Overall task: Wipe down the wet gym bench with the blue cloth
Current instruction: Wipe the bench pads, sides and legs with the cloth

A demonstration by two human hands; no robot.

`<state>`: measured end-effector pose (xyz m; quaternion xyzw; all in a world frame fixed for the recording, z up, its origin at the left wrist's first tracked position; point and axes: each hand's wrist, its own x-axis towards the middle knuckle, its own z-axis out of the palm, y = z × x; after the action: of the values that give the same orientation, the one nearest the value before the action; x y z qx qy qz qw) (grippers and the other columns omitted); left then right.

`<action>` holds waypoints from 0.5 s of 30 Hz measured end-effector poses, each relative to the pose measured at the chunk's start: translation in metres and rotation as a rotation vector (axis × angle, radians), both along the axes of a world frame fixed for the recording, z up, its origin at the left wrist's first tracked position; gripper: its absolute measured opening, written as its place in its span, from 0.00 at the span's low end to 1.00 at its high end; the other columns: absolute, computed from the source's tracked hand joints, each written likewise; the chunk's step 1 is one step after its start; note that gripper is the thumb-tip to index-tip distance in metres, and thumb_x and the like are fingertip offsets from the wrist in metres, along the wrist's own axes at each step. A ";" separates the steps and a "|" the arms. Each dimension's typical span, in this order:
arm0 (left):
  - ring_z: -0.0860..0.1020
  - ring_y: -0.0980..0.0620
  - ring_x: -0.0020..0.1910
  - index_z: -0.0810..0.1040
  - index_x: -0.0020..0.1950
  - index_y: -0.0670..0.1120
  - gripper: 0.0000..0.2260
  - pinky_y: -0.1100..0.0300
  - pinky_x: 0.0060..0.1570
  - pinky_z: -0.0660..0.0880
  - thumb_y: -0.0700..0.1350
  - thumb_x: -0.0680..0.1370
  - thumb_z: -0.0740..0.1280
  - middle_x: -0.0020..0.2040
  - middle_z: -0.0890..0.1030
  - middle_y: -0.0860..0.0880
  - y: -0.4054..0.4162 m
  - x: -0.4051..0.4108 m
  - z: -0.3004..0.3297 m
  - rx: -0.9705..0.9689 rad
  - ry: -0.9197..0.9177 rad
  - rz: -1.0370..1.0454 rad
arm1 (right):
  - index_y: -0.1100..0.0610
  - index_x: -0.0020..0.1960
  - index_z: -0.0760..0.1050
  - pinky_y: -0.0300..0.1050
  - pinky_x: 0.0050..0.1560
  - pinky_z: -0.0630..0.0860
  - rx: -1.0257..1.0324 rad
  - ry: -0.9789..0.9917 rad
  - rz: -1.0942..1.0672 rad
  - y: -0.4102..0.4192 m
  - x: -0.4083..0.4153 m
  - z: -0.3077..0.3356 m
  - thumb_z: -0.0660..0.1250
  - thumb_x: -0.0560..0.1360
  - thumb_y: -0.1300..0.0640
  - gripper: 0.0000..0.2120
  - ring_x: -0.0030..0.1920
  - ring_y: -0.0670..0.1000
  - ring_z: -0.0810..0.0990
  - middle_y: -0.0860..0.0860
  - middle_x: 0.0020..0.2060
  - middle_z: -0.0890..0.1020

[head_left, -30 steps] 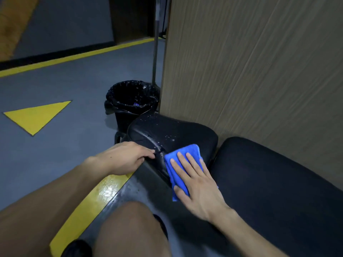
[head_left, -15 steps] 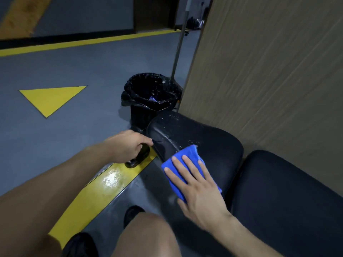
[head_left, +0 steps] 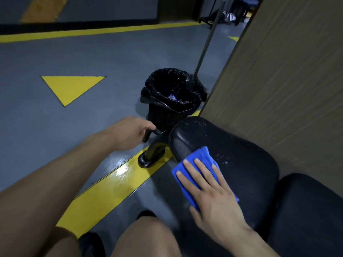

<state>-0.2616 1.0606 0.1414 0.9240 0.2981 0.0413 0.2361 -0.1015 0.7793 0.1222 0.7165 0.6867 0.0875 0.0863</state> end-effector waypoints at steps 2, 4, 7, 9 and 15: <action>0.80 0.44 0.56 0.76 0.69 0.53 0.21 0.50 0.56 0.77 0.37 0.80 0.57 0.63 0.81 0.43 0.000 0.005 -0.002 -0.011 0.023 -0.007 | 0.48 0.79 0.59 0.60 0.77 0.50 0.010 0.016 0.003 0.050 -0.004 -0.001 0.68 0.70 0.46 0.40 0.80 0.55 0.52 0.49 0.81 0.55; 0.81 0.43 0.54 0.77 0.68 0.53 0.22 0.48 0.54 0.77 0.36 0.79 0.57 0.59 0.83 0.42 -0.004 0.008 -0.002 -0.011 0.030 -0.025 | 0.48 0.80 0.56 0.60 0.78 0.45 0.013 0.037 -0.030 0.110 -0.010 0.001 0.65 0.74 0.45 0.38 0.81 0.55 0.48 0.50 0.81 0.51; 0.81 0.41 0.55 0.78 0.66 0.54 0.22 0.46 0.54 0.77 0.35 0.78 0.57 0.57 0.83 0.42 -0.007 0.011 -0.003 -0.009 -0.001 -0.030 | 0.49 0.81 0.51 0.60 0.78 0.41 -0.010 -0.003 -0.108 0.145 -0.006 0.001 0.62 0.77 0.45 0.37 0.81 0.56 0.43 0.51 0.82 0.47; 0.80 0.43 0.58 0.78 0.67 0.53 0.22 0.47 0.57 0.77 0.35 0.79 0.57 0.59 0.83 0.43 -0.003 0.009 -0.001 -0.022 0.001 -0.032 | 0.51 0.82 0.52 0.61 0.78 0.44 -0.005 -0.016 -0.060 0.108 -0.011 -0.002 0.63 0.76 0.45 0.38 0.81 0.57 0.44 0.52 0.82 0.47; 0.78 0.46 0.62 0.77 0.68 0.54 0.22 0.51 0.59 0.75 0.35 0.80 0.56 0.64 0.81 0.48 -0.001 0.006 0.009 -0.050 0.056 -0.015 | 0.49 0.77 0.66 0.58 0.75 0.52 -0.023 0.059 0.041 0.030 -0.003 -0.003 0.70 0.67 0.44 0.39 0.79 0.55 0.57 0.50 0.80 0.60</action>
<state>-0.2556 1.0596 0.1506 0.9208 0.2985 0.0064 0.2510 -0.1048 0.8091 0.1190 0.7035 0.7044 0.0602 0.0724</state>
